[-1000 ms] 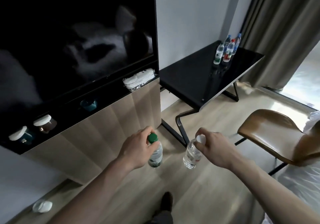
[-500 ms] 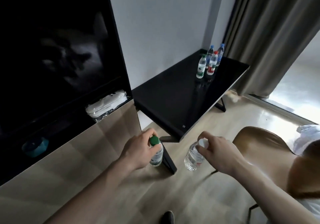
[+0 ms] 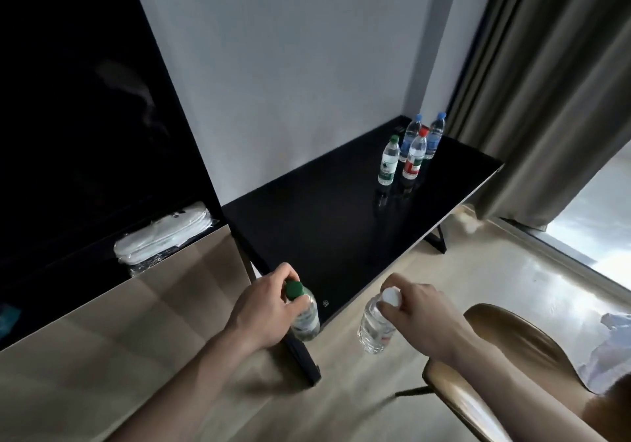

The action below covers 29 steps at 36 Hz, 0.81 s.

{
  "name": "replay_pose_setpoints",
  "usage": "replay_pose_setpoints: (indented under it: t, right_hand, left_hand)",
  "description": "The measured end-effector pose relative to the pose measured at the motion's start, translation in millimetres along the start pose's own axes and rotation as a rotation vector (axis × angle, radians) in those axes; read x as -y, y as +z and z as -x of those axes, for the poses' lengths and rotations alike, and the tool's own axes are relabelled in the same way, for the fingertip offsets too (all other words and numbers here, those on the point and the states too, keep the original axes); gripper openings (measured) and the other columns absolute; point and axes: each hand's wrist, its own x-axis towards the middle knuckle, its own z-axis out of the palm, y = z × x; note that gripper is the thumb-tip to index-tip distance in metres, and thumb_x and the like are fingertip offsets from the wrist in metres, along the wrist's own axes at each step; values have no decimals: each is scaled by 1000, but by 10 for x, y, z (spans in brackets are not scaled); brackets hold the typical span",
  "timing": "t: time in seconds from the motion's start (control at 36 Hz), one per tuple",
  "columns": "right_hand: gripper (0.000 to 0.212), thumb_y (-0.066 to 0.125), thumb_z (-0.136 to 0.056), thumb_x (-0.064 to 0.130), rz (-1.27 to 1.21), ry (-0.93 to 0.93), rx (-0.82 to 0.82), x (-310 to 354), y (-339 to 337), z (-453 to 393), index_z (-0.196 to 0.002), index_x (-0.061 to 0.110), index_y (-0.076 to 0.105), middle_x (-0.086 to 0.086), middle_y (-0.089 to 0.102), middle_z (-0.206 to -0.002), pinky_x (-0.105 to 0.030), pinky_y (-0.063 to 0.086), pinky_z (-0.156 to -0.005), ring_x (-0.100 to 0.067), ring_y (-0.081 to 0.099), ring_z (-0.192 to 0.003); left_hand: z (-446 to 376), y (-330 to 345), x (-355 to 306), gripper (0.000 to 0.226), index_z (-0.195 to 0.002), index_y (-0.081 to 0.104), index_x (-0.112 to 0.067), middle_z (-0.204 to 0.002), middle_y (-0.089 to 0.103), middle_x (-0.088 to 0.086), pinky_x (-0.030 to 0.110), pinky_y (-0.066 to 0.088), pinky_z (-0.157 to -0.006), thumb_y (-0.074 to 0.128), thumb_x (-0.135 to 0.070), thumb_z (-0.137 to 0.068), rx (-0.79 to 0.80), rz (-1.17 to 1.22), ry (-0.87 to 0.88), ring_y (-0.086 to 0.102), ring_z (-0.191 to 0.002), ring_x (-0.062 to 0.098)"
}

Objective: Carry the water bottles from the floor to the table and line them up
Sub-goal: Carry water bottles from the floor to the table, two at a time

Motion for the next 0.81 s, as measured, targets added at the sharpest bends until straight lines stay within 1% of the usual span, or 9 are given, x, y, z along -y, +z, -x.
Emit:
replay_pose_setpoints:
  t: [0.06,0.14,0.28,0.36,0.44,0.56,0.67,0.72,0.81]
  right_hand:
    - [12,52,-90,48,19,-35,15,-147,-64,-176,-92,37,46,13,57,-71,-22,33,-54,-7,54,-67]
    - [15,52,-90,48,59,-85,56,-301,-127,-443,-96,36,48,9,61,-76,-28,39,-56,-10,55,-68]
    - [13,55,-88,43,51,-152,138,-349,-198,-817,-93,34,48,9,59,-75,-23,33,-51,-7,54,-67]
    - [15,53,-87,46,60,-158,158,-377,-218,-1071,-94,34,49,7,63,-78,-28,39,-54,-11,59,-71]
    - [18,52,-86,48,71,-150,167,-400,-220,-1348,-96,34,50,7,65,-81,-32,46,-61,-18,61,-77]
    - [19,51,-84,51,69,-143,168,-435,-185,-1646,-96,36,48,8,64,-79,-36,50,-65,-17,61,-74]
    - [22,51,-84,53,66,-136,162,-510,-201,-1850,-97,36,47,9,63,-77,-32,46,-60,-15,61,-72]
    - [21,51,-85,53,63,-125,147,-566,-238,-1947,-97,37,47,9,63,-77,-32,45,-58,-15,60,-71]
    - [19,51,-85,50,87,-104,146,-626,-319,-2098,-98,36,48,8,64,-80,-36,52,-64,-17,62,-74]
  left_hand:
    - [-73,87,-58,26,-87,46,-33,-73,59,-12,28,44,-57,62,-51,-78,-18,-16,-39,55,-67,7]
    - [-118,215,-105,26,-91,46,-34,-77,59,-15,27,43,-58,64,-49,-82,-57,-24,-102,56,-69,6]
    - [-194,274,-94,23,-90,48,-36,-82,58,-20,25,43,-59,66,-49,-83,-121,-20,-172,54,-71,3]
    - [-330,281,-58,23,-88,48,-35,-79,58,-18,24,40,-58,68,-45,-84,-142,-17,-188,53,-68,4]
    - [-540,280,-20,23,-87,48,-35,-74,57,-15,19,33,-54,69,-44,-85,-130,-40,-193,52,-66,3]
    - [-835,304,36,25,-85,46,-36,-74,55,-17,18,32,-53,70,-43,-85,-129,-71,-194,52,-69,2]
    - [-1125,328,75,25,-86,45,-37,-70,54,-15,18,29,-51,69,-45,-84,-91,-72,-216,52,-65,0]
    - [-1273,350,65,24,-88,46,-37,-73,54,-16,18,28,-51,68,-45,-85,-65,-75,-207,52,-65,0]
    - [-1485,381,47,24,-89,46,-36,-81,56,-18,20,34,-55,69,-45,-85,-41,-59,-188,54,-69,1]
